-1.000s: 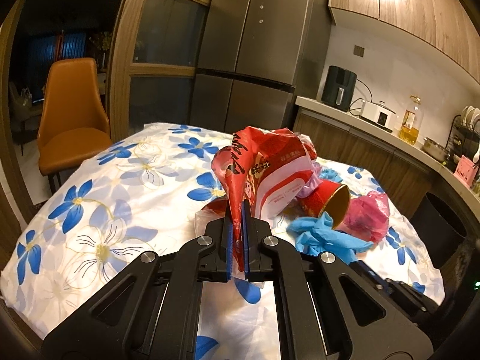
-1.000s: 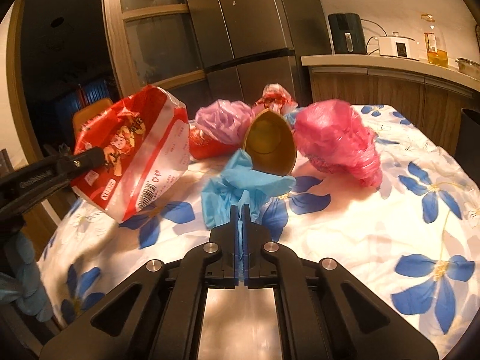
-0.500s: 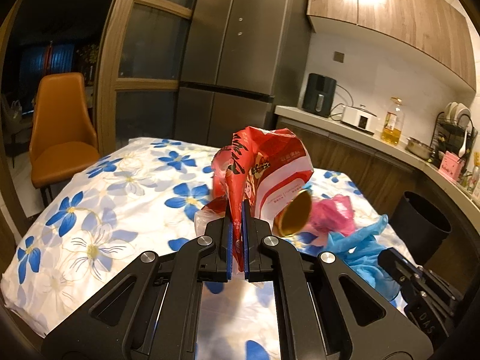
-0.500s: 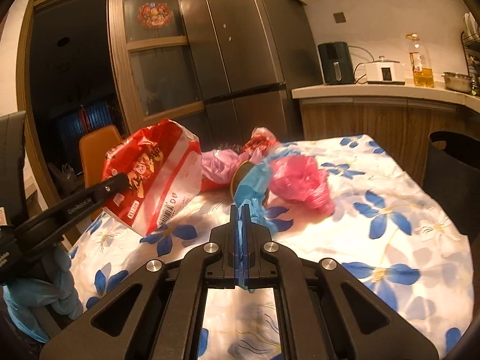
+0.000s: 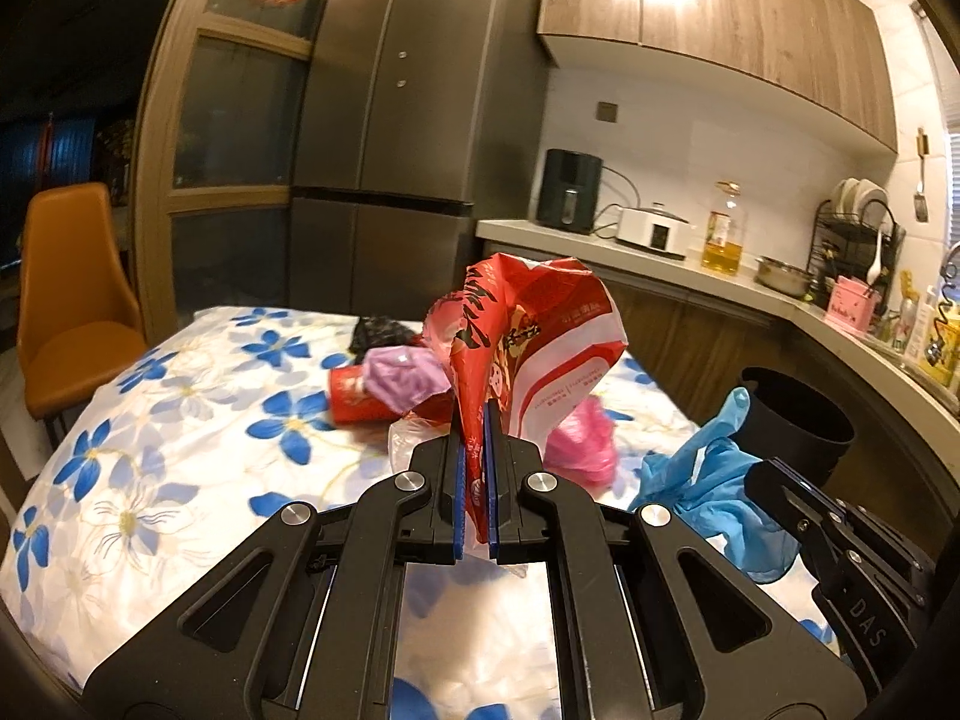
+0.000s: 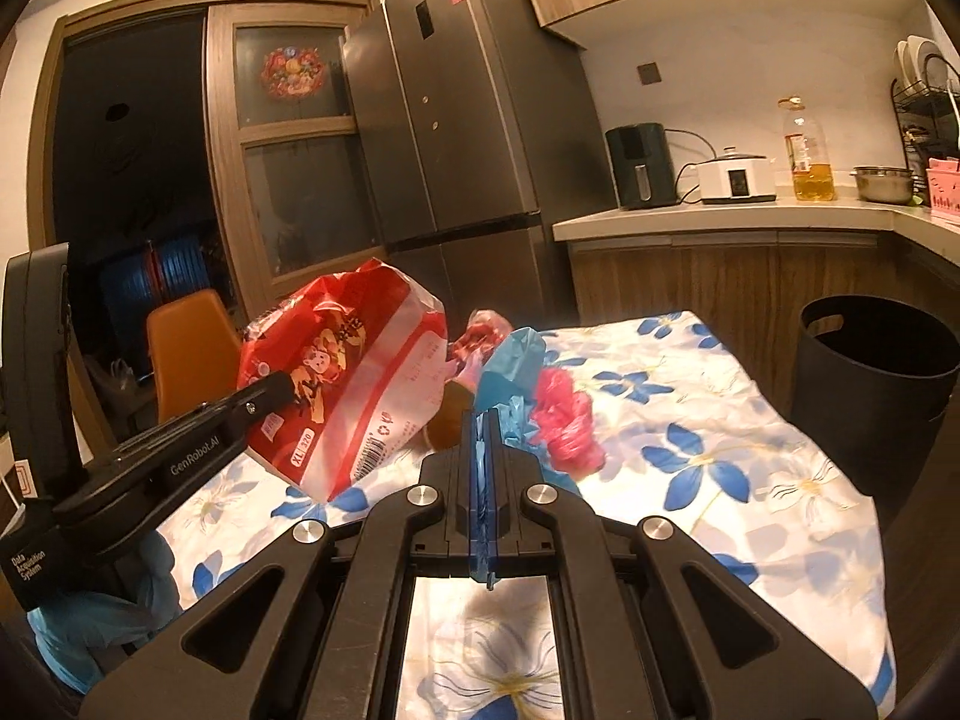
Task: Collect trash
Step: 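Lift the red packet and blue glove with both tools toward the bin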
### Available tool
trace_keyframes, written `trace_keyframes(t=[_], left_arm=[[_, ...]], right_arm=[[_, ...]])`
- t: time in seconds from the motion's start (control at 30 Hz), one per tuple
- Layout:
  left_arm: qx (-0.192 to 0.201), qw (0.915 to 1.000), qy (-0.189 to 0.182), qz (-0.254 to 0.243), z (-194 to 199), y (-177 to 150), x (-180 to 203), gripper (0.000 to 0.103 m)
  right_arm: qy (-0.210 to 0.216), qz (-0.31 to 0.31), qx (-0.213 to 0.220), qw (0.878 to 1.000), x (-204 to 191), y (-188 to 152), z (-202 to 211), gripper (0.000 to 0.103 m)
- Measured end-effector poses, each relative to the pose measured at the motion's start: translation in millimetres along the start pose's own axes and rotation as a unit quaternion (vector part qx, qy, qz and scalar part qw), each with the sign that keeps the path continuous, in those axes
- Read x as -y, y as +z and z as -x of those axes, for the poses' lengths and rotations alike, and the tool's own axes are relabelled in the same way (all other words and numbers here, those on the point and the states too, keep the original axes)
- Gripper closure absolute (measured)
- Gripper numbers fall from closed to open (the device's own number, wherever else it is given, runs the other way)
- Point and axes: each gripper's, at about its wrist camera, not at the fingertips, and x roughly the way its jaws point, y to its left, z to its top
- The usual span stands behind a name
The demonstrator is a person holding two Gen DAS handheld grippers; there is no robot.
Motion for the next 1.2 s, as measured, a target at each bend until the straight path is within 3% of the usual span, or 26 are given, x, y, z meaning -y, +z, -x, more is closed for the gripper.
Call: trace_keyframes(t=[0.63, 1.2], left_arm=[[0.017, 0.9965, -0.064, -0.049, -28.0, 17.4, 83.2, 0.099], [0.038, 0.9809, -0.165, -0.097, -81.8, 37.3, 209.0, 0.099]], right_arm=[[-0.069, -0.025, 0.056, 0.996, 67.1, 32.9, 27.0, 0.101], [-0.199, -0.037, 0.109, 0.973, 172.7, 70.3, 44.3, 0.101]])
